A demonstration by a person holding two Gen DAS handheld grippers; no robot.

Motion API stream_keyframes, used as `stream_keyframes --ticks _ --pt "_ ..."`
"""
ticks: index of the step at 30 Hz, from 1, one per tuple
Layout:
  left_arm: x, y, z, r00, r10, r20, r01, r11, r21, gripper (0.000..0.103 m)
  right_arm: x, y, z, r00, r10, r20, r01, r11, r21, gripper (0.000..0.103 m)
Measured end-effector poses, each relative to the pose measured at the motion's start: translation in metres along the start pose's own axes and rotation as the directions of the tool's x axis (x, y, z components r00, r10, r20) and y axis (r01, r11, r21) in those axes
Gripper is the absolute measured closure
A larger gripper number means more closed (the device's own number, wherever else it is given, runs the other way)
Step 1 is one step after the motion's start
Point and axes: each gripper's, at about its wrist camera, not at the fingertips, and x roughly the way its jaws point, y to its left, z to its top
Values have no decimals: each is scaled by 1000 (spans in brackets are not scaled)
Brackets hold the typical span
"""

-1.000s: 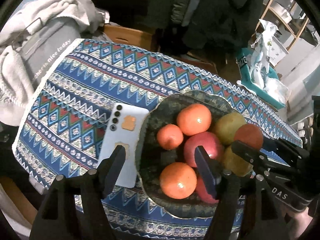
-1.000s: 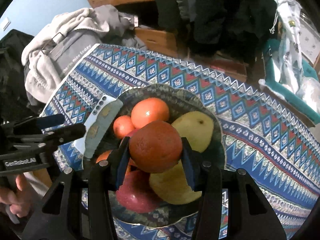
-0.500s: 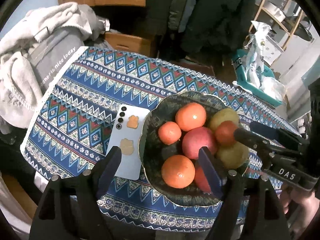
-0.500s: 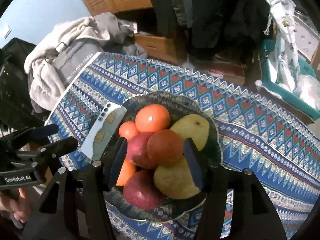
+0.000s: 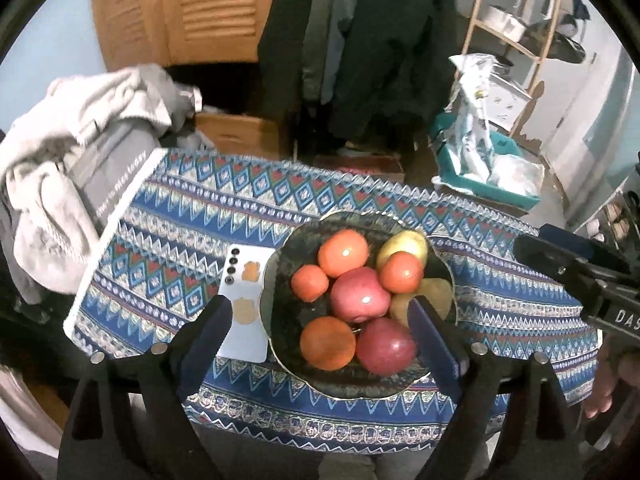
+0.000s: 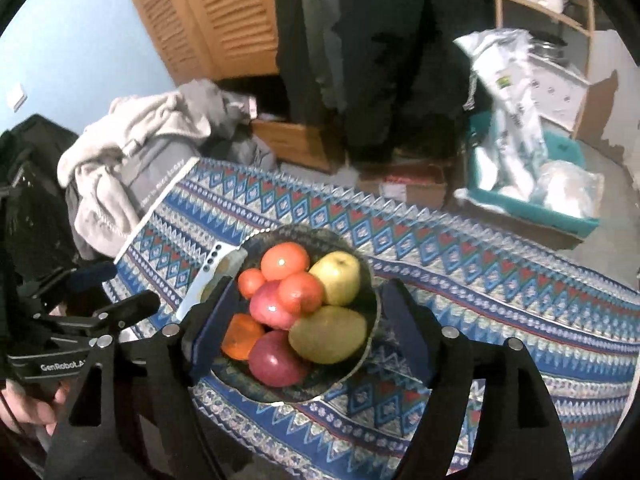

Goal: Organize fruits

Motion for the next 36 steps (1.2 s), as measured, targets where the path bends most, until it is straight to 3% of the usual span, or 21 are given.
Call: stream_keyframes --ticks 6,10,16,26,36 --pt "-31 -30 4 997 12 79 -18 997 72 8 -34 -8 -9 997 -57 48 56 998 5 22" --pt "-52 -43 5 991 17 130 -28 996 83 1 -53 -20 -19 992 -90 84 88 996 26 22" --pt "-74 -60 3 979 59 193 -83 990 114 1 -78 -33 -33 986 -134 101 132 991 28 22" --pt "-74 -70 3 980 75 182 -97 989 115 1 -107 -44 -44 975 -175 140 173 985 22 22" --pt "-69 -80 1 984 73 160 -95 987 131 1 -106 -50 -48 977 -165 132 163 986 21 21"
